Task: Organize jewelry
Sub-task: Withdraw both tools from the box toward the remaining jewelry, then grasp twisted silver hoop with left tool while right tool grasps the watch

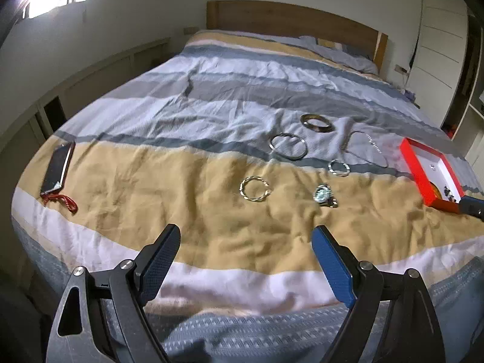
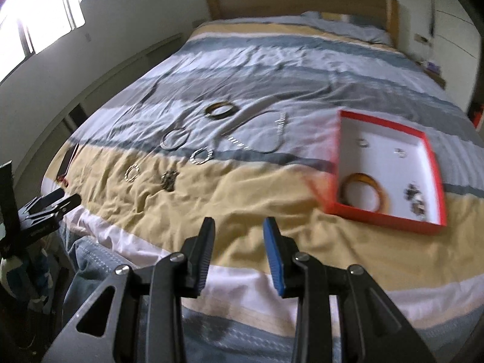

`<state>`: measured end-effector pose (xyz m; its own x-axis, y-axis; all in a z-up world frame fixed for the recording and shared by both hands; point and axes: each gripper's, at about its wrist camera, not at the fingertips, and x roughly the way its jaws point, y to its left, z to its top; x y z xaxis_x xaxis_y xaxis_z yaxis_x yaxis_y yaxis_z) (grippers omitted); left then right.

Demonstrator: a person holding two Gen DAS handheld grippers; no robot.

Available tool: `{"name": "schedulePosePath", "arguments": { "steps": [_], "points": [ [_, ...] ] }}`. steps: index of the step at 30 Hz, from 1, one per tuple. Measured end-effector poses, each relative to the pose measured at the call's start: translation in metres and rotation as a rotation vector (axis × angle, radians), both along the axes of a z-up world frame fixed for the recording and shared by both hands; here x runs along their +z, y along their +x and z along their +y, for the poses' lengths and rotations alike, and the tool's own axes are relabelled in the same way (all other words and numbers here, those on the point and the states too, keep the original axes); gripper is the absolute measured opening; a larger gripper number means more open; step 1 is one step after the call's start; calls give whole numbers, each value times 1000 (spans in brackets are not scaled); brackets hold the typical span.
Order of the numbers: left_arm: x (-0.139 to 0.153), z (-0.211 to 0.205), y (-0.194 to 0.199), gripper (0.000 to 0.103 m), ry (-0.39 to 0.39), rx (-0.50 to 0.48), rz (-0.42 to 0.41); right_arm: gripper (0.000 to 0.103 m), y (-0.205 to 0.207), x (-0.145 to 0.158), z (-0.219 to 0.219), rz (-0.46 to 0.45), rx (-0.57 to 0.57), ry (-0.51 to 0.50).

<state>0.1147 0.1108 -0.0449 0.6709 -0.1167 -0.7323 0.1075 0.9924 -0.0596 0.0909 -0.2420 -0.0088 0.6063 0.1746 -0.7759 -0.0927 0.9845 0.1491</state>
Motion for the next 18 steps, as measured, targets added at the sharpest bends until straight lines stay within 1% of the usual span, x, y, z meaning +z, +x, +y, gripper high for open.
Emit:
{"name": "schedulePosePath", "arguments": {
  "steps": [5,10,18],
  "points": [
    [-17,1,27,86,-20,8,32,32,34,-22,30,43,100,16],
    [-36,-3,59,79,-27,0,73,32,70,-40,59,74,193,50],
    [-63,-12,109,77,-17,-3,137,32,109,-75,103,130,305,88]
  ]
}}
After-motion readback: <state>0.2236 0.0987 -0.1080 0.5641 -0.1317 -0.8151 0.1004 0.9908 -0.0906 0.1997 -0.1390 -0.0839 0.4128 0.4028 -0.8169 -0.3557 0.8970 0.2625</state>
